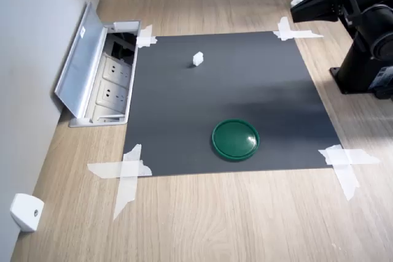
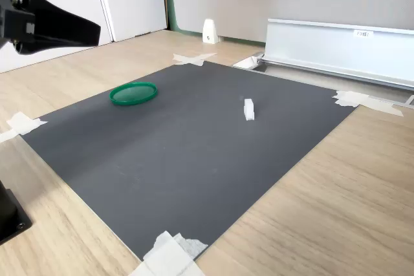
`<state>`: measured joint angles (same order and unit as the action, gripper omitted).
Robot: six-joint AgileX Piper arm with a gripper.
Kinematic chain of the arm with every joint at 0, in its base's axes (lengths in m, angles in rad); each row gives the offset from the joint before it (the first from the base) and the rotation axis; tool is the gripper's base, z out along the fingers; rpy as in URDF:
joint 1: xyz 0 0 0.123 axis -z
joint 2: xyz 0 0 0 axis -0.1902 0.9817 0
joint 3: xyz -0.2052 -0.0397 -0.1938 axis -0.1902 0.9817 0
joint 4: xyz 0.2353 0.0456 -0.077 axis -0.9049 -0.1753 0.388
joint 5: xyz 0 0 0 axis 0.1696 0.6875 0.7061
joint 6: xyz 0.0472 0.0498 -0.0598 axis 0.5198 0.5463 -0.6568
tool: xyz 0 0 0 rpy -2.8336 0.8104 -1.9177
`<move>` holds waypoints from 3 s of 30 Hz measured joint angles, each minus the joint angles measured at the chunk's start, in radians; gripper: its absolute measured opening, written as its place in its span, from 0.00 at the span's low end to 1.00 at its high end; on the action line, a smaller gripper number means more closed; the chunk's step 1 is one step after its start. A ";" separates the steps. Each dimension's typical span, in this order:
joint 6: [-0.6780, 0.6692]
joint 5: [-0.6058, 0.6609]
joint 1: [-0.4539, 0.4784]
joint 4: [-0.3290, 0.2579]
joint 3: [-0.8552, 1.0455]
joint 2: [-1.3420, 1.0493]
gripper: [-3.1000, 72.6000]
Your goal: Grasp a white terminal and put it on the green lid.
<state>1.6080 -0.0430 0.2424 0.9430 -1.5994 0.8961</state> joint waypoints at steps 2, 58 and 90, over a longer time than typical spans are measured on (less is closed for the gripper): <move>0.000 0.000 0.000 0.000 0.000 0.000 0.03; -0.430 0.282 0.004 0.070 -0.687 1.001 0.03; -1.190 0.423 0.321 -0.222 -0.992 1.473 0.81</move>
<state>0.4181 0.3799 0.5634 0.7210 -2.5914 2.3692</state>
